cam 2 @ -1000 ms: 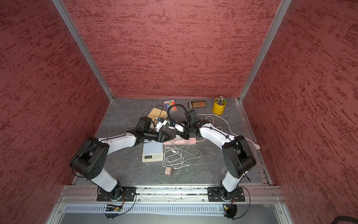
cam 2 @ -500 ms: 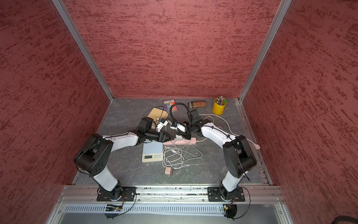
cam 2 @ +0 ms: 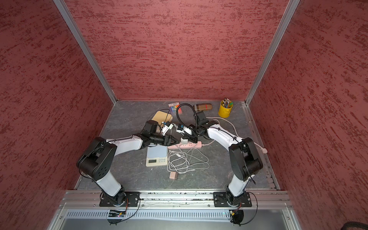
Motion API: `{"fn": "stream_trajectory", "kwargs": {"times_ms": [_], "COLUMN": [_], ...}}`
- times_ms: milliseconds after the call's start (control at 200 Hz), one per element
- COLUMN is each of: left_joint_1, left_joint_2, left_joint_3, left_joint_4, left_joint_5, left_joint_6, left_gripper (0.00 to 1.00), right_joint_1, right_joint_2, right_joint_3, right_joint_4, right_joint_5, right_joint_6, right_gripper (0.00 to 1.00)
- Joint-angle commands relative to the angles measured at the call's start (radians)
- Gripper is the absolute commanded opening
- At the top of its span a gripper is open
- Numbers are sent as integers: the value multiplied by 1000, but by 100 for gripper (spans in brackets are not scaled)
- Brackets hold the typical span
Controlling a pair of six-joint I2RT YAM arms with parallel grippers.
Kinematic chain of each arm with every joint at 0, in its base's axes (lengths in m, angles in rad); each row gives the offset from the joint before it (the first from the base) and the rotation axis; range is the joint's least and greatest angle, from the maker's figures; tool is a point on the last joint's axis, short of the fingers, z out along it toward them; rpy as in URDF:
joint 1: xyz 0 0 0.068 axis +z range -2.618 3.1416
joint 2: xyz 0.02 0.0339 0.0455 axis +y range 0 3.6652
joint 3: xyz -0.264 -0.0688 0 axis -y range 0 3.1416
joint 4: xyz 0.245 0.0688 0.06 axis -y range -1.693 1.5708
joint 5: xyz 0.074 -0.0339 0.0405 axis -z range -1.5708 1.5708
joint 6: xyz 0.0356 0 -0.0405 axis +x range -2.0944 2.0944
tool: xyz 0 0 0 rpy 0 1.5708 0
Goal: Charge the electronic scale
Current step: Insert the charging cable into the plug.
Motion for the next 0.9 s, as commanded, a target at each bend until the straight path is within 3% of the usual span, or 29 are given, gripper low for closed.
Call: {"fn": "stream_trajectory", "kwargs": {"times_ms": [0, 391, 666, 892], "left_joint_1": [-2, -2, -6, -17], "left_joint_2": [21, 19, 28, 39], "left_joint_3": [23, 29, 42, 81], "left_joint_4": [10, -21, -53, -84], "left_joint_5": [-12, -19, -25, -40], "left_joint_6": [-1, 3, 2, 4], "left_gripper": [59, 59, 59, 59], "right_joint_1": [-3, -4, -46, -72], "right_joint_2": [51, 135, 152, 154], "right_joint_3": [-5, 55, -12, -38], "right_joint_4": [-106, -159, -126, -112], "right_joint_5": [-31, -98, -157, -109], "right_joint_6": [-34, -67, -75, -73], "right_gripper": [0, 0, 0, 0]}}
